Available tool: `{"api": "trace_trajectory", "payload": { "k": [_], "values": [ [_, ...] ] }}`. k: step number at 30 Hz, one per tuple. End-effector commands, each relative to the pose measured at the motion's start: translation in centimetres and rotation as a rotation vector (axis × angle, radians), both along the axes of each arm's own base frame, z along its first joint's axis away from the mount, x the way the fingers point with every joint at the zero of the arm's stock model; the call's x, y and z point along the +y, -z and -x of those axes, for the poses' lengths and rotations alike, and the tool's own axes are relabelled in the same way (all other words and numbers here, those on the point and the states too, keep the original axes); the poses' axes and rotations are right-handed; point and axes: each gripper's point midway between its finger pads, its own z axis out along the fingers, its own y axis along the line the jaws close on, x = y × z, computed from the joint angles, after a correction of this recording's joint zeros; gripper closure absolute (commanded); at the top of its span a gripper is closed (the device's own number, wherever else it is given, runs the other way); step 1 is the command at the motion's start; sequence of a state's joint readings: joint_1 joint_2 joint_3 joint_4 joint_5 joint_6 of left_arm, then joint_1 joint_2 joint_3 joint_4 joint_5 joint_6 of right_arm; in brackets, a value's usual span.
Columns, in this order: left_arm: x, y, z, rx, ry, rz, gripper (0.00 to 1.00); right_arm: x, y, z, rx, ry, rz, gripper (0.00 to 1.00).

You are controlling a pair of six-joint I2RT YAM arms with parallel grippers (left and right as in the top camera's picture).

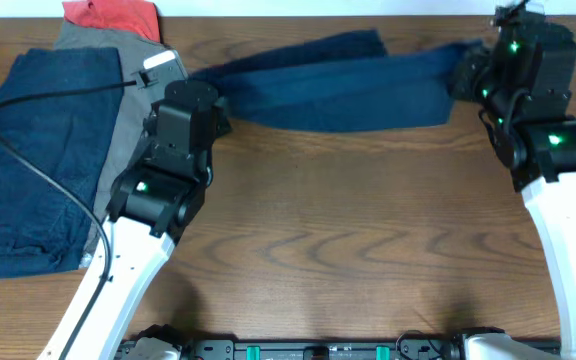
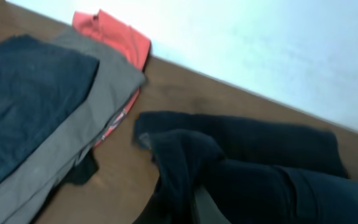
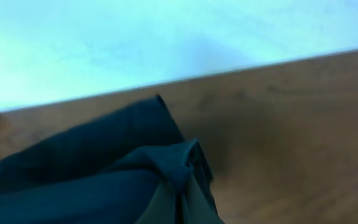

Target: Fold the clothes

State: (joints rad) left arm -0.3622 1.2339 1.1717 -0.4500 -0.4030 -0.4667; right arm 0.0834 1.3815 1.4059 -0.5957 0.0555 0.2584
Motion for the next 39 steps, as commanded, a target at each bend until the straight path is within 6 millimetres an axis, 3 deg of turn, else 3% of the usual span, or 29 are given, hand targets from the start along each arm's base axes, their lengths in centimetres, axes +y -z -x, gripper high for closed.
{"api": "trace_trajectory", "payload": {
  "k": [1, 7, 11, 16, 24, 31, 39],
  "values": [
    [1.9, -1.1, 1.4, -0.005, -0.067, -0.076, 0.94, -2.8, -0.5, 1.6, 0.02, 0.101, 0.081, 0.99],
    [0.2, 0.2, 4.2, 0.081, -0.008, -0.084, 0.94, -2.8, -0.7, 5.2, 0.08, 0.086, 0.079, 0.99],
    [0.3, 1.6, 5.7, 0.148, -0.038, -0.053, 0.94, -2.4, -1.7, 5.1, 0.038, 0.061, 0.071, 0.99],
    [0.8, 3.5, 6.3, 0.222, -0.087, -0.049, 0.94, -1.1, -0.9, 2.0, 0.015, -0.001, 0.056, 0.99],
    [2.7, 6.9, 4.6, 0.29, -0.255, -0.035, 0.94, 0.7, 2.9, -5.5, -0.032, -0.062, 0.094, 0.99],
    [4.3, 9.9, 0.2, 0.271, -0.355, -0.023, 0.94, 3.1, 7.6, -11.3, -0.079, -0.099, 0.104, 0.99],
    [5.4, 14.1, -5.0, 0.224, -0.414, 0.006, 0.94, 3.7, 15.3, -13.8, 0.012, -0.076, 0.083, 0.99]
  ]
}}
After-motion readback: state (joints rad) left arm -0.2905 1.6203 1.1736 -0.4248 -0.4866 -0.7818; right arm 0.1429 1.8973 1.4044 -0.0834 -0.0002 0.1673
